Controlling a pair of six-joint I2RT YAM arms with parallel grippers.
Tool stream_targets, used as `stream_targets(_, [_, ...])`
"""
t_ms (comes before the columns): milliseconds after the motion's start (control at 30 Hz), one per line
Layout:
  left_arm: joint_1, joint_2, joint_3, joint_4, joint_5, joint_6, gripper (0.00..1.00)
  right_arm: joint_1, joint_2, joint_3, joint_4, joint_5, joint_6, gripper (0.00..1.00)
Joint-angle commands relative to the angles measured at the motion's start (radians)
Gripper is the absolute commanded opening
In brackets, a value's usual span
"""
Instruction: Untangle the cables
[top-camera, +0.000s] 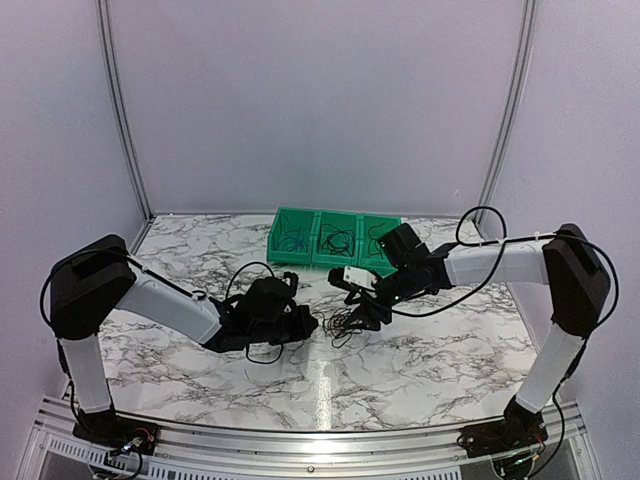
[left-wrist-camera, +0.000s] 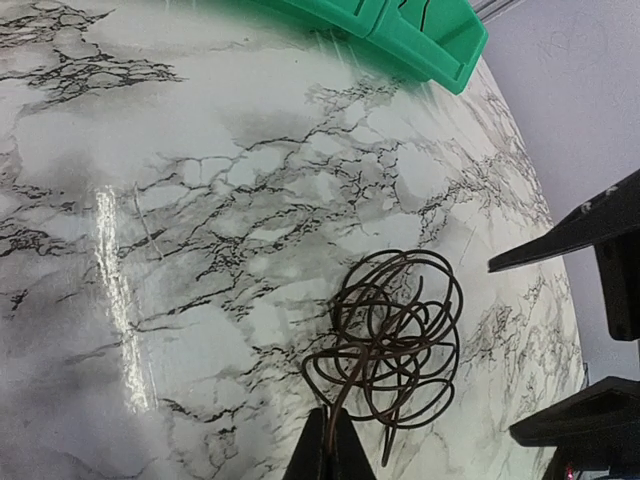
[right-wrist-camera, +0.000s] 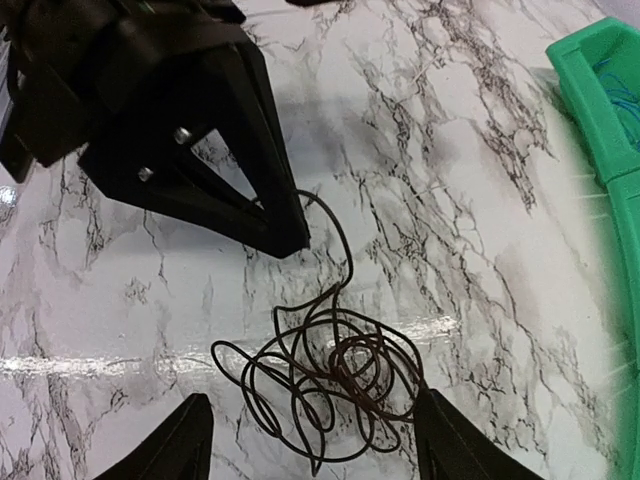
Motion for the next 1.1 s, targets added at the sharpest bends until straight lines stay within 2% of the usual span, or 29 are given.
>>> stream_targets(0, [-0.013, -0.065, -0.054, 0.012, -0.035, 0.022, 0.00, 0.033, 0.067, 0.063, 0.038, 0.061, 0.079, 0.69])
stream_targets(200, [-0.025, -0.093, -0.098, 0.043, -0.057, 0.010, 0.00, 0.078, 0.201, 0.108, 0.026, 0.074, 0.108, 0.67])
stream_targets(267, [-0.029, -0.101, -0.111, 0.050, -0.061, 0.007, 0.00, 0.095, 0.230, 0.115, 0.025, 0.098, 0.107, 0.62])
stream_targets(400, [-0.034, -0.181, -0.165, 0.051, -0.100, 0.014, 0.00, 0.105, 0.275, 0.139, 0.012, 0.136, 0.116, 0.47])
stream_targets(500, [-0.034, -0.302, -0.245, 0.049, -0.142, 0.018, 0.00, 0.106, 0.290, 0.142, 0.003, 0.160, 0.107, 0.36])
stream_targets(567, [-0.034, -0.411, -0.324, 0.043, -0.167, 0.016, 0.00, 0.104, 0.303, 0.153, -0.016, 0.167, 0.097, 0.18])
stream_targets(633, [-0.034, -0.530, -0.381, 0.015, -0.210, 0.022, 0.00, 0.105, 0.318, 0.166, -0.037, 0.165, 0.086, 0.10])
stream_targets(700, [-0.034, -0.656, -0.402, -0.069, -0.262, 0.047, 0.00, 0.105, 0.329, 0.174, -0.050, 0.164, 0.082, 0.10])
stream_targets(800, [-0.034, -0.844, -0.369, -0.280, -0.373, 0.111, 0.00, 0.105, 0.348, 0.188, -0.067, 0.169, 0.080, 0.06])
stream_targets(933, [-0.034, -1.052, -0.269, -0.547, -0.535, 0.198, 0.00, 0.105, 0.368, 0.199, -0.083, 0.187, 0.080, 0.06])
stream_targets(1067, [-0.033, -1.202, -0.165, -0.691, -0.647, 0.291, 0.00, 0.105, 0.372, 0.204, -0.084, 0.206, 0.083, 0.10])
